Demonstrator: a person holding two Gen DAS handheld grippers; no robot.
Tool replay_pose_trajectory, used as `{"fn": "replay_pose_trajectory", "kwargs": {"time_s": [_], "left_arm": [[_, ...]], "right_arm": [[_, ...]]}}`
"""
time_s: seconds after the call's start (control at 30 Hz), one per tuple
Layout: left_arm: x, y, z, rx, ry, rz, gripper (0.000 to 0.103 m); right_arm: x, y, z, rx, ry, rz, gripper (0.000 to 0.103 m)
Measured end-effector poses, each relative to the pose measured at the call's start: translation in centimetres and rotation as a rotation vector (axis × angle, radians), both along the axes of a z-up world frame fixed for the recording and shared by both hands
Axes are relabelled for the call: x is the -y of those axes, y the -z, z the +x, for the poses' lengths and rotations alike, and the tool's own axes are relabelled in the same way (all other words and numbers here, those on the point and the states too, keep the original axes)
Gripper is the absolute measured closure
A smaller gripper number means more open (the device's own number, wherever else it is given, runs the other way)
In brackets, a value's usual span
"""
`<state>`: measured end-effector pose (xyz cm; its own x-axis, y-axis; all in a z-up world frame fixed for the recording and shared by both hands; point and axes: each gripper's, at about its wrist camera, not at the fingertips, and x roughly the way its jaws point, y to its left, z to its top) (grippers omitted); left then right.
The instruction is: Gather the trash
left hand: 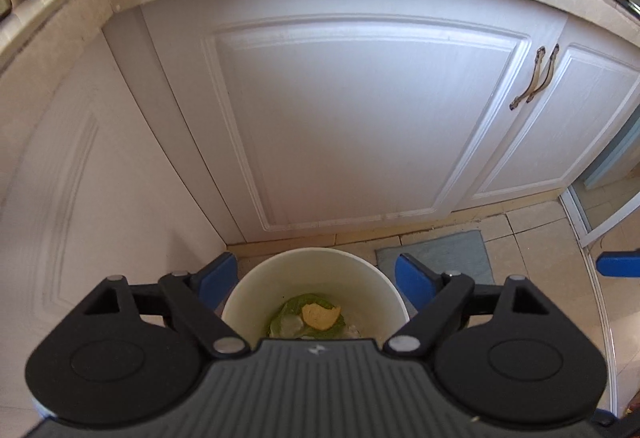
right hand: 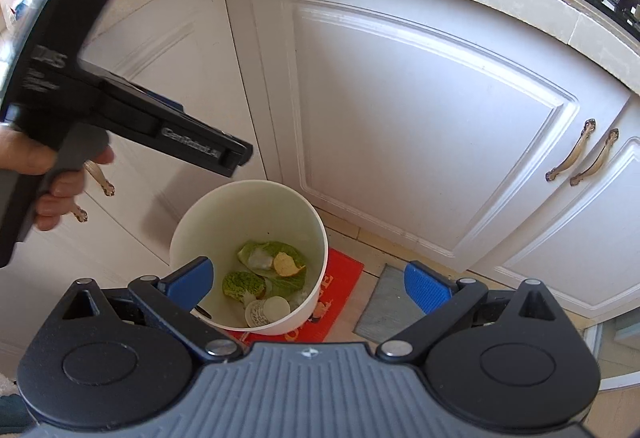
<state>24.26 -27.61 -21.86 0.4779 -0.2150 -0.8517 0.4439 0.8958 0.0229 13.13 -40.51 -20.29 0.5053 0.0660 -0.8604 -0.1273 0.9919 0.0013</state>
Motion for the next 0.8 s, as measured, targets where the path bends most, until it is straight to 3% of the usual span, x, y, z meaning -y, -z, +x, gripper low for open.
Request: {"fn": "replay_pose_trajectory", "kwargs": {"time_s": [0.3,0.53,0.8], "left_arm": [[-2.0,-5.2,-3.1,0.053,-0.057,0.046,0.013],[-4.7,-9.3,-6.2,0.002,-0.149,0.078,0.009],[-7.7,-12.5,-10.0,-0.003,-0.170,0.091,0.007]], "right_arm": [[-1.3,-2.5,1.2,-0.043,0.055,-0.044,0.000],[-2.7,-6.3,0.6,-0.061,0.155,-0.053,0.000],[-5.0,-9.8,-2.2,-0.041,0.226,-0.099,0.000]]}}
